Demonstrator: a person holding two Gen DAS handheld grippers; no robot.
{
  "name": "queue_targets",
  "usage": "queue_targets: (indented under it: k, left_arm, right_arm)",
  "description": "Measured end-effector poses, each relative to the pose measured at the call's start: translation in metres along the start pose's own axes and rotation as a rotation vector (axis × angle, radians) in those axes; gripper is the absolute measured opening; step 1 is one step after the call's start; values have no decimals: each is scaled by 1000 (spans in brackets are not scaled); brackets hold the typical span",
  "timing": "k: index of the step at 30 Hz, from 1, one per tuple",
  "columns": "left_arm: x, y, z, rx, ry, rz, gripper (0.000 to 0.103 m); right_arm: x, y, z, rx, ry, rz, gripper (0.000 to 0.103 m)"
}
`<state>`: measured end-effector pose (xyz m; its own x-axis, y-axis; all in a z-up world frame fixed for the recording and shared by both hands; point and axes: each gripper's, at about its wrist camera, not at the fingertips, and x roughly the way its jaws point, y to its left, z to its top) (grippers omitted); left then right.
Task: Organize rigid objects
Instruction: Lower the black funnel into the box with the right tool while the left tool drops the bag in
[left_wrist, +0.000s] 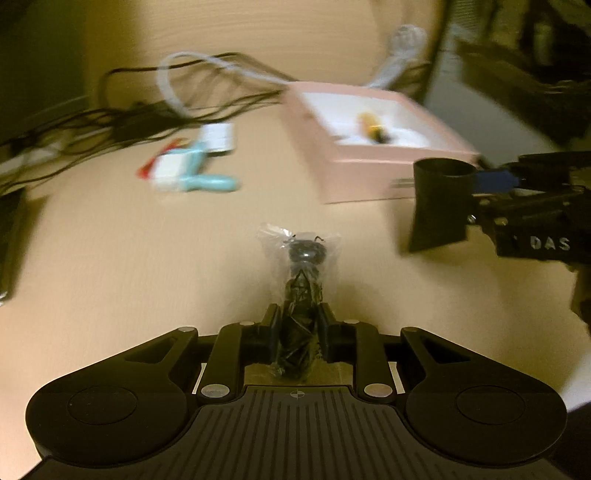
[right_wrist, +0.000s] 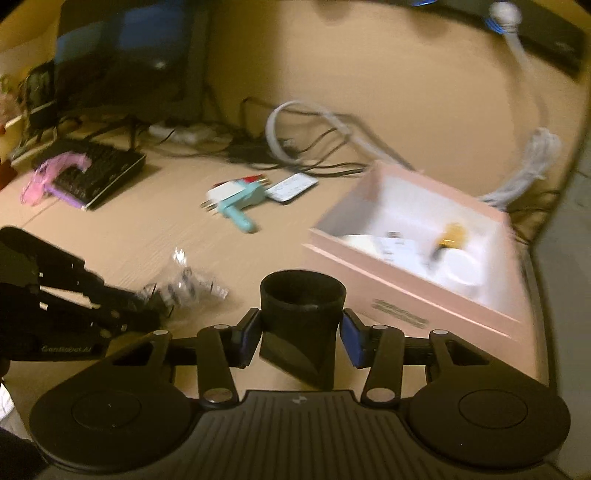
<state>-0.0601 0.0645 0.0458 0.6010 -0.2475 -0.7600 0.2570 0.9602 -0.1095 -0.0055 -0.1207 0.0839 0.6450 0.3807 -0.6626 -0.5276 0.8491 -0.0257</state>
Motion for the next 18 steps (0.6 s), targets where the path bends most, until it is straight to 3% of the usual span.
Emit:
queue_targets:
  k: [5,10,13,18]
  left_arm:
    - [-11,-30,30,64,-34,-129,24]
    - [-8,-50,84,88,-84,-207,24]
    - [9,-60,121,86,-108,-188,24]
    - [61,-67,173,73,-89,-73,24]
  right_arm:
    - [-42,-35,-11,109,-38,-85,46]
    - [-74,-59,-21,179,-72,-163,46]
    - [-89,-64,-29,201,-98,-207,46]
    - [-96,-73,-51,272,-81,-267,46]
